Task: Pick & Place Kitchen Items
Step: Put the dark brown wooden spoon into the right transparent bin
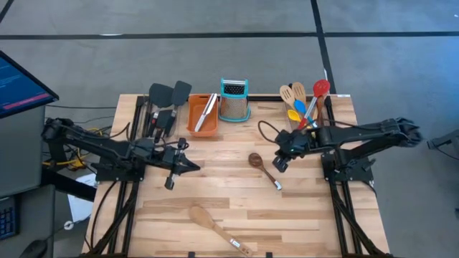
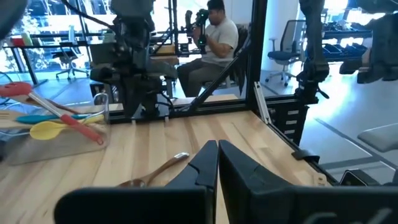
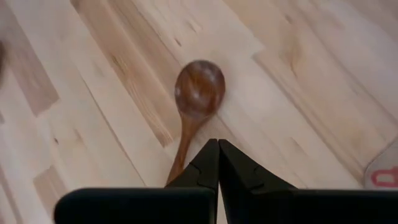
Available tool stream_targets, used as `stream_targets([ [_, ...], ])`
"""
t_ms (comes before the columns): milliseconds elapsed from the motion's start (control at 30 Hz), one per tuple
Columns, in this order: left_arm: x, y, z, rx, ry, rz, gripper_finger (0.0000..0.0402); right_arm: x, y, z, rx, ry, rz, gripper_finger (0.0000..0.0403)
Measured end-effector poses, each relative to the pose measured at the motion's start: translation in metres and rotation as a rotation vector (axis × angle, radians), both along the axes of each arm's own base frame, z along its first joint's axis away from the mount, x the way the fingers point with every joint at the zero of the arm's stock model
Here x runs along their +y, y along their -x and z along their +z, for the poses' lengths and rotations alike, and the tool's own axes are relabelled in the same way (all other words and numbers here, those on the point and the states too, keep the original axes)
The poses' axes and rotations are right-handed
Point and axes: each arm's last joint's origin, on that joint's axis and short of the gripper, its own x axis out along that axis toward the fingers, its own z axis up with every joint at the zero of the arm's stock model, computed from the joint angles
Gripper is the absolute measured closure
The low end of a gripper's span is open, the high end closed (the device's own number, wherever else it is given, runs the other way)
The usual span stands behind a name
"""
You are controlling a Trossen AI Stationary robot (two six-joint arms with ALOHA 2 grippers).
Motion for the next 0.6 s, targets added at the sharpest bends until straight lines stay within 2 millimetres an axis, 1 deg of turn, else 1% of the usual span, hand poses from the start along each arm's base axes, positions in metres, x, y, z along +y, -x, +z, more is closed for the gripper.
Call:
stream_targets([
  [233,-0.002,-0.002,-0.003,0.027,0.021,-0.008,0.04,0.008,-0.012,-0.018,0.083,0.004,0.017,0.0403],
  [500,-0.002,-0.002,-0.003,0.021,0.018,-0.009,0.04,0.009,-0.022,-0.037,0.172,0.004,0.017,0.0403],
  [600,-0.002,-0.002,-0.003,0.02,0.014,-0.009,0.0399,0.01,-0.025,-0.042,0.204,-0.023,0.086,0.0403],
])
